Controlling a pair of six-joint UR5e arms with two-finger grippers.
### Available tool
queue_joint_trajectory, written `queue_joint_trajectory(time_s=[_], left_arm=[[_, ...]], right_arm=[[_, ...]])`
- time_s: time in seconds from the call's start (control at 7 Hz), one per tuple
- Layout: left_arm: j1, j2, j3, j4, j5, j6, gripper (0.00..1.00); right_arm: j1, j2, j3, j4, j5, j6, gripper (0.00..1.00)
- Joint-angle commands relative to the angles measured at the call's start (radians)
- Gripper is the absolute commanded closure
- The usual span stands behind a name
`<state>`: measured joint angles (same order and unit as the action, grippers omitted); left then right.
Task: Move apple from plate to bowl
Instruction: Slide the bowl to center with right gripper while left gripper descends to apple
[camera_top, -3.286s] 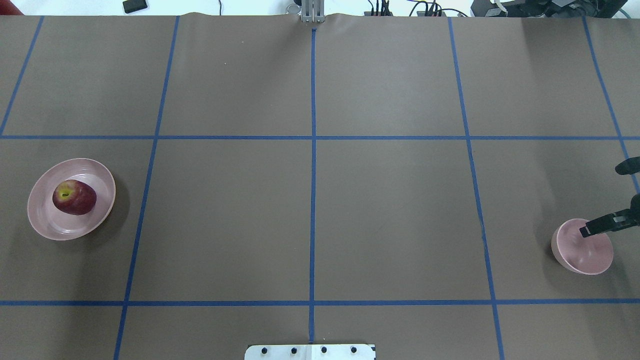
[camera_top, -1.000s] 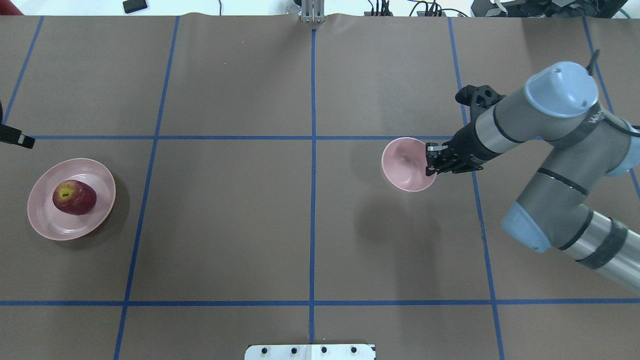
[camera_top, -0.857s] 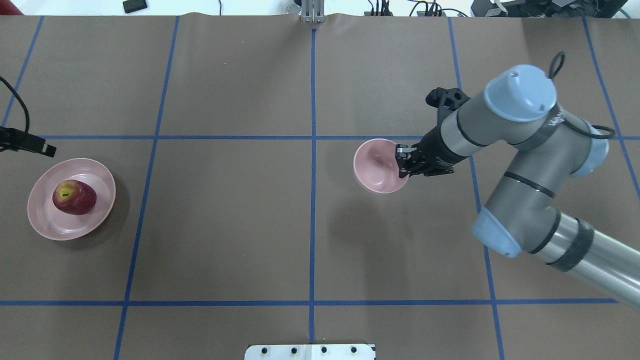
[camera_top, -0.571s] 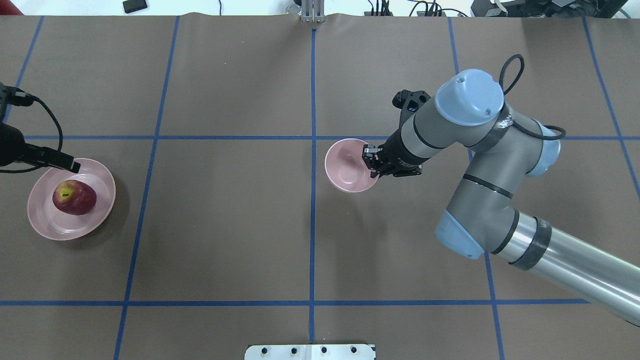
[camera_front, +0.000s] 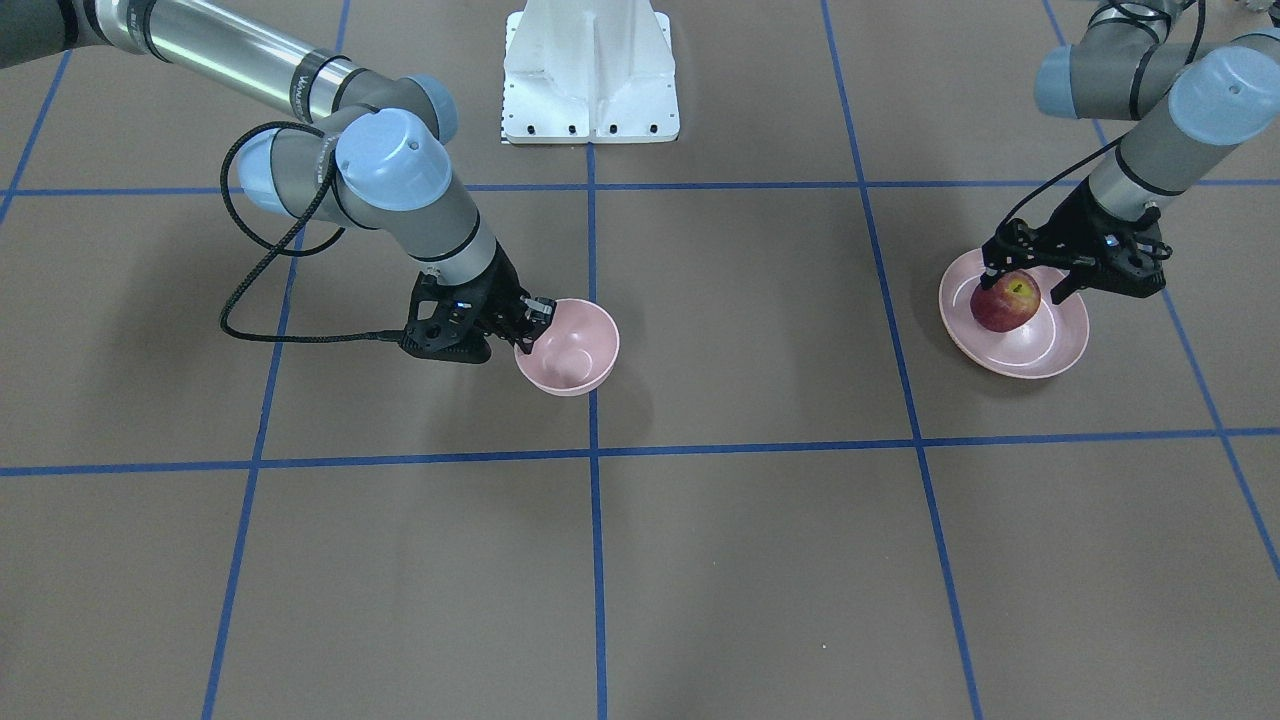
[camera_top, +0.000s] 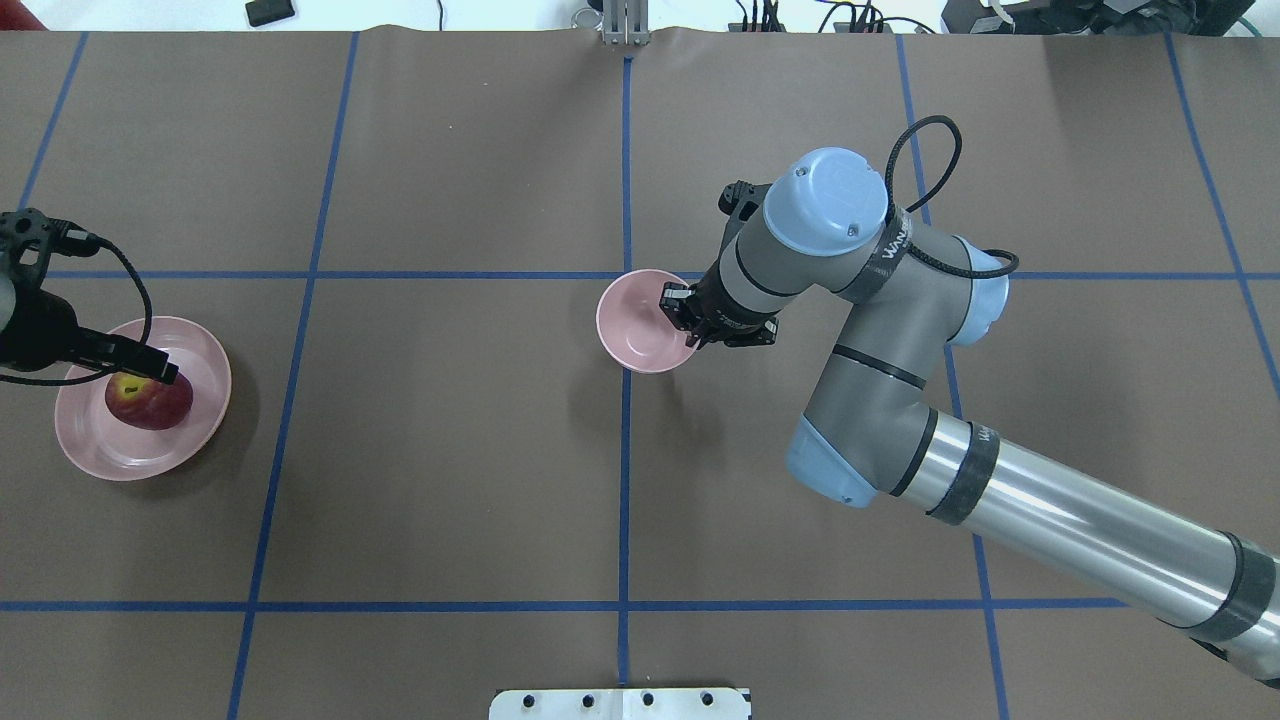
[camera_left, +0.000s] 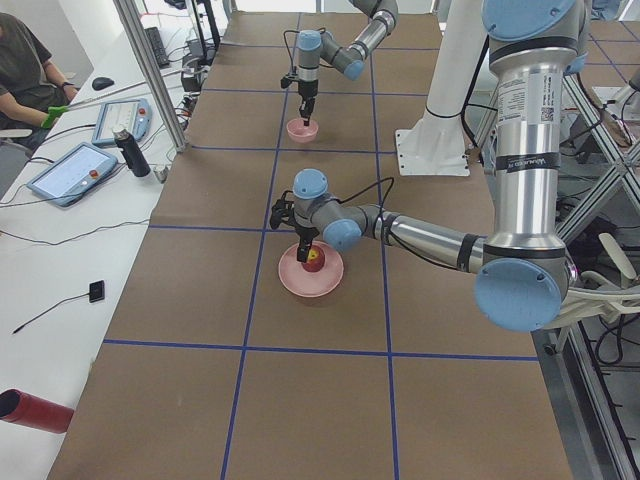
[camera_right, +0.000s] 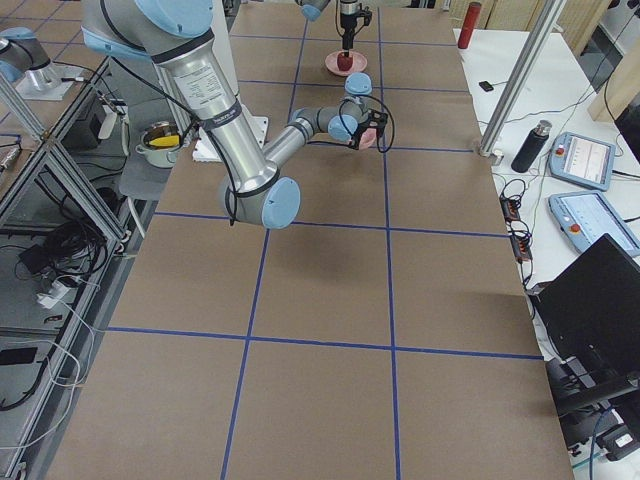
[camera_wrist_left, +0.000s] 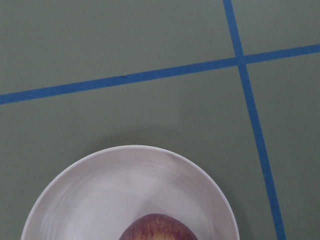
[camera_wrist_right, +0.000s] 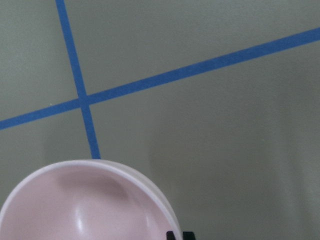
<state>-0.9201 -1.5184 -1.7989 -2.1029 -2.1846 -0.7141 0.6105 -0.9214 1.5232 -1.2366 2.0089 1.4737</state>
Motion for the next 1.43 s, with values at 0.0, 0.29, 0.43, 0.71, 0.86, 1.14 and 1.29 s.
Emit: queue_joint_trajectory(time_s=[0.0,0.29,0.43,0.71,0.86,1.14,1.29], left_arm=[[0.023,0.016,0.001,0.000,0.002,0.001,0.02],[0.020,0.040,-0.013,0.004,0.043,0.013,0.02],[0.024,0.035,-0.004,0.006,0.066,0.005,0.02],[0.033,0.032,-0.002,0.007,0.083,-0.002,0.02],[0.043,0.029,-0.004,0.006,0.082,-0.028,0.02],[0.092,0.023,-0.002,0.004,0.088,-0.099,0.02],[0.092,0.029,-0.001,0.004,0.117,-0.090,0.02]], right_arm=[[-0.014,0.012,-0.011,0.000,-0.010,0.007,1.00],[-0.017,0.016,-0.012,-0.004,-0.015,0.007,1.00],[-0.029,0.018,-0.012,-0.003,-0.042,0.007,1.00],[-0.029,0.025,-0.021,-0.001,-0.045,0.008,0.97],[-0.029,0.032,-0.020,-0.001,-0.045,0.017,0.02],[-0.023,0.030,0.000,-0.007,-0.035,0.039,0.00],[-0.003,0.013,0.043,-0.014,-0.012,0.039,0.00]])
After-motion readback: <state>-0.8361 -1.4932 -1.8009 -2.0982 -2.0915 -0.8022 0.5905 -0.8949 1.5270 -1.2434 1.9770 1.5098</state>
